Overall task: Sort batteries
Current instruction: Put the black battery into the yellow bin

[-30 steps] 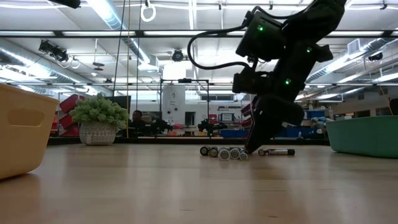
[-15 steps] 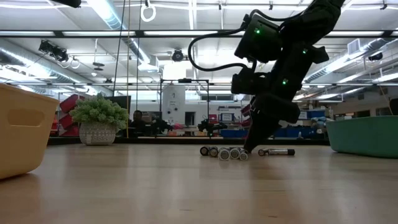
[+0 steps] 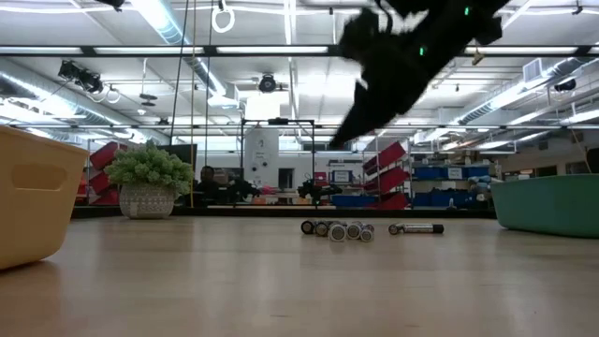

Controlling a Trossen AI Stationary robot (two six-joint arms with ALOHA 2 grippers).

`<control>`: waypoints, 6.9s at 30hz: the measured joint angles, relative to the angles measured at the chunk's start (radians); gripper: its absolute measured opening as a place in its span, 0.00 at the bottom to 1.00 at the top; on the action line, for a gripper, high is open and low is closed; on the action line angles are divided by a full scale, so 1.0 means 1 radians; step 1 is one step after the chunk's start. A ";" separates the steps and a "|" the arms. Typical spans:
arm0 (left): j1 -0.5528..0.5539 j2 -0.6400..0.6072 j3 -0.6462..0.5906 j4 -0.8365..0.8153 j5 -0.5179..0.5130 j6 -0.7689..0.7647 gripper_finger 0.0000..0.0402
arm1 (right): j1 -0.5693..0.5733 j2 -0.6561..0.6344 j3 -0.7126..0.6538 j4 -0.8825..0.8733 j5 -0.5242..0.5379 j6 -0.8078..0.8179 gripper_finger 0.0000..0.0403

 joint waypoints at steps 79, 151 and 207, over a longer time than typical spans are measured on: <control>-0.010 -0.117 0.261 -0.578 -0.131 -0.061 0.29 | -0.381 0.786 1.094 -0.765 -0.338 0.379 0.00; -0.010 -0.117 0.232 -0.554 -0.078 -0.055 0.29 | -0.340 0.772 1.032 -0.747 -0.337 0.129 0.38; -0.082 0.071 0.232 -0.443 0.035 -0.111 0.29 | 0.001 0.621 0.919 -0.705 -0.198 0.083 0.01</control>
